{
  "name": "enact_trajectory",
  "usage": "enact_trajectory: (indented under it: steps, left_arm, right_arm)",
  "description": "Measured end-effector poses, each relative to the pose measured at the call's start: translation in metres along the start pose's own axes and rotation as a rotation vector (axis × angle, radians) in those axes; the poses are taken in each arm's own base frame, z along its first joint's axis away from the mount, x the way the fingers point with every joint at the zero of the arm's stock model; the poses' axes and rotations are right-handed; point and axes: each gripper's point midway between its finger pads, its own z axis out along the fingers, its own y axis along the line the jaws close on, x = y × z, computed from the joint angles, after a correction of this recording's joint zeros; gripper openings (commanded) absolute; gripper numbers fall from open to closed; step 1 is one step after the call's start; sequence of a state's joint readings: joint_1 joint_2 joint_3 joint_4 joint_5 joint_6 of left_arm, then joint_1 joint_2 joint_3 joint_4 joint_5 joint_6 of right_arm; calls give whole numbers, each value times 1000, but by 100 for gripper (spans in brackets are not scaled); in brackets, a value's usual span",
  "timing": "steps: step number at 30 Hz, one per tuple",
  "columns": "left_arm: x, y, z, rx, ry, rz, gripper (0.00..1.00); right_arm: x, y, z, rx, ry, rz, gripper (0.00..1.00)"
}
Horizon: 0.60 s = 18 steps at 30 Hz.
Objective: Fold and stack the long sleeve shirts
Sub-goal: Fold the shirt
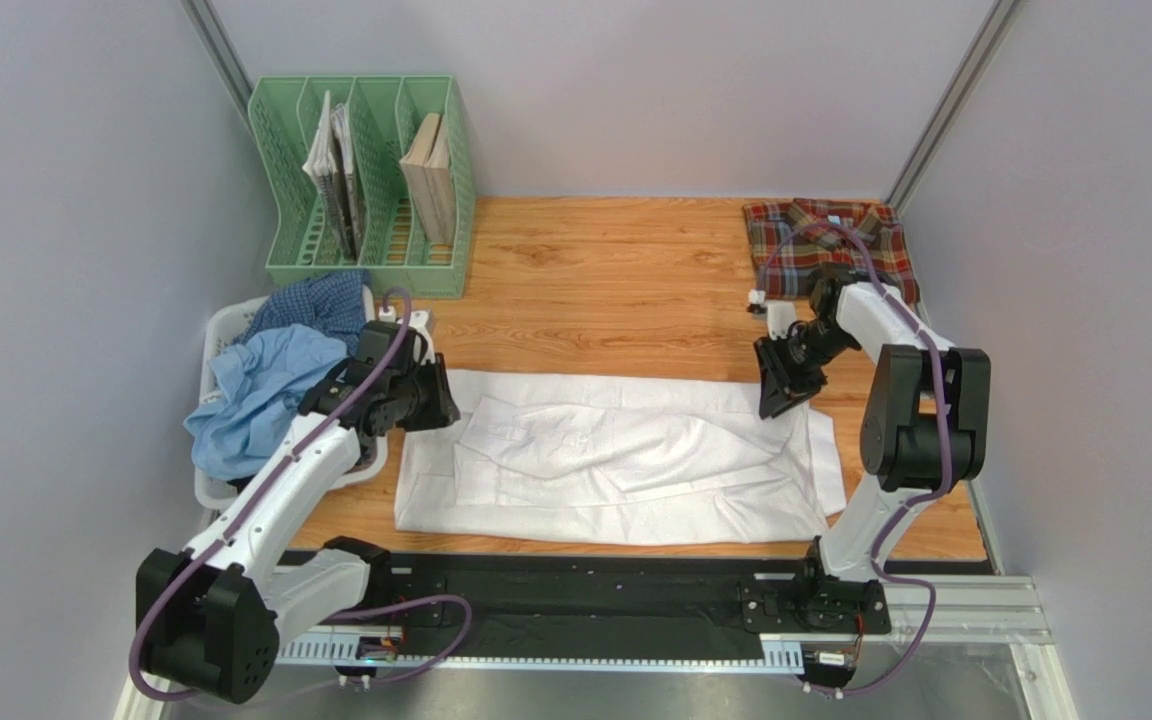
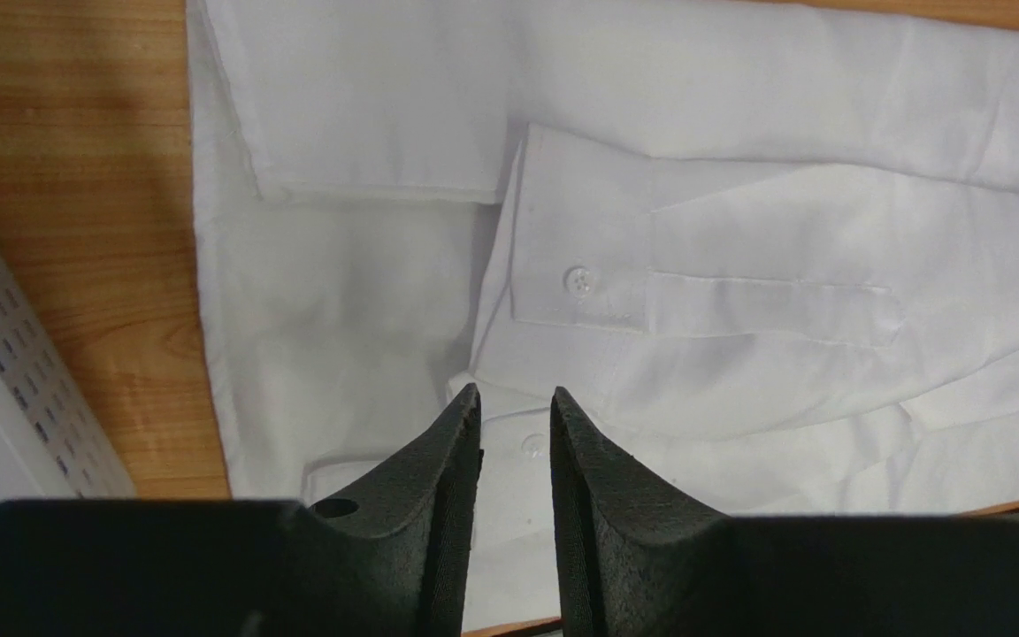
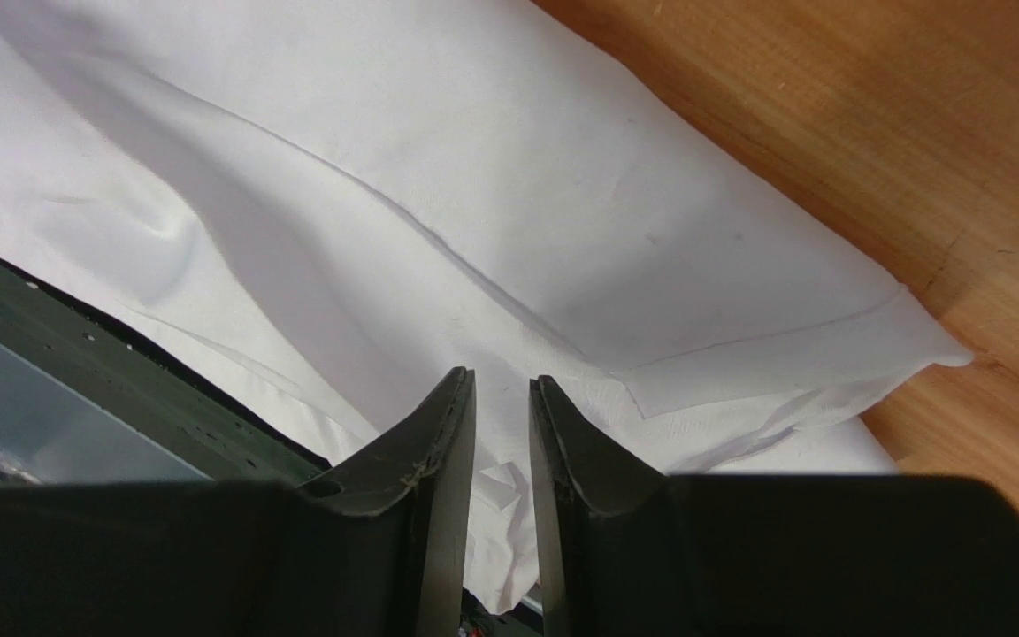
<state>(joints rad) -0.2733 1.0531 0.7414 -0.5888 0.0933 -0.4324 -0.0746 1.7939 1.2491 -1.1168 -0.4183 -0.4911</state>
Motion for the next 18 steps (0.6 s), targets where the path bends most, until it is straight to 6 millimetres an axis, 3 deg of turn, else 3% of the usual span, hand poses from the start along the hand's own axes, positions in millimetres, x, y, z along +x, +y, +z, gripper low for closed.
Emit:
enact_trajectory:
  steps: [3,4,9,11,14,16,18]
  left_arm:
    - [0,1,-10,4,-5,59,43]
    - [-1,-4,-15,41,-7,104,57]
    - [-14,-59,-43,326,-60,509,59]
    - [-3,-87,-50,438,-83,766,59]
    - [29,-119,-55,560,-86,1118,58]
    - [47,-132,-50,599,-77,1312,55]
    - [52,-129,-34,568,-35,1394,56]
  right_arm:
    - [-13,4,-16,15,-41,-30,31]
    - [-17,5,-23,20,-56,-40,32]
    - [-23,26,-43,-2,-100,-82,32]
    - [-19,39,-42,-37,-83,-97,32]
    - [-16,56,-34,-77,-50,-129,36]
    - [-13,66,-26,-98,-21,-150,37]
    - [-11,72,-17,-110,9,-160,38]
